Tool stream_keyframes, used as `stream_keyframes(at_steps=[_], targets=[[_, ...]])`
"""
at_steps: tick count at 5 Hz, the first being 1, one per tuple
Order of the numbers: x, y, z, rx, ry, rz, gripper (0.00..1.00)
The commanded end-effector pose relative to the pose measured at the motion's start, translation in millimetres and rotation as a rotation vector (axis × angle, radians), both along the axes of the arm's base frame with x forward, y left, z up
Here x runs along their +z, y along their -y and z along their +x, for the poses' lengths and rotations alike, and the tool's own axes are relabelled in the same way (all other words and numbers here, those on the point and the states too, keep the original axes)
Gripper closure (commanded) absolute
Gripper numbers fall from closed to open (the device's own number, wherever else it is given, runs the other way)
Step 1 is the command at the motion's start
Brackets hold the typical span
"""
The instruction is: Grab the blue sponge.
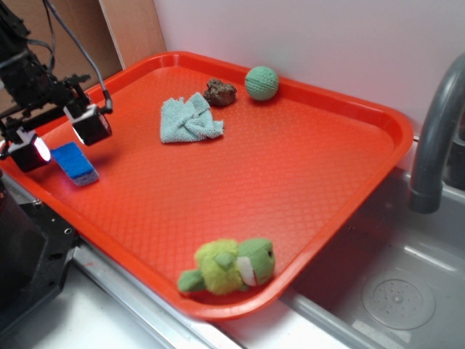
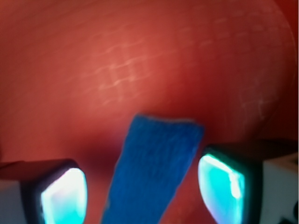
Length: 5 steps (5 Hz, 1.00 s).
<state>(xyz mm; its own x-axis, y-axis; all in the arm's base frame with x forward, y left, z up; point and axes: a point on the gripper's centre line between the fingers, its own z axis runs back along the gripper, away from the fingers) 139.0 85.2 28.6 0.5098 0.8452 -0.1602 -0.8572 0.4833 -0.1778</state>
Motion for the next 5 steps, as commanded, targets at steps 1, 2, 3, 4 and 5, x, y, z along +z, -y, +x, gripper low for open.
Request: stream_keyframes(at_steps=[1,2,3,4,5], targets=[[-22,8,6,-0.03,-0.062,0.044,0.04],[-13,9,12,-0.121,-0.064,0.038,1.0],[32,24,18,-0.372,-0.061,-0.006,1.0],[80,48,19,-0.617,0.061,0.059,1.0],[129,66,22,-0.868,0.059,0.081,1.0]])
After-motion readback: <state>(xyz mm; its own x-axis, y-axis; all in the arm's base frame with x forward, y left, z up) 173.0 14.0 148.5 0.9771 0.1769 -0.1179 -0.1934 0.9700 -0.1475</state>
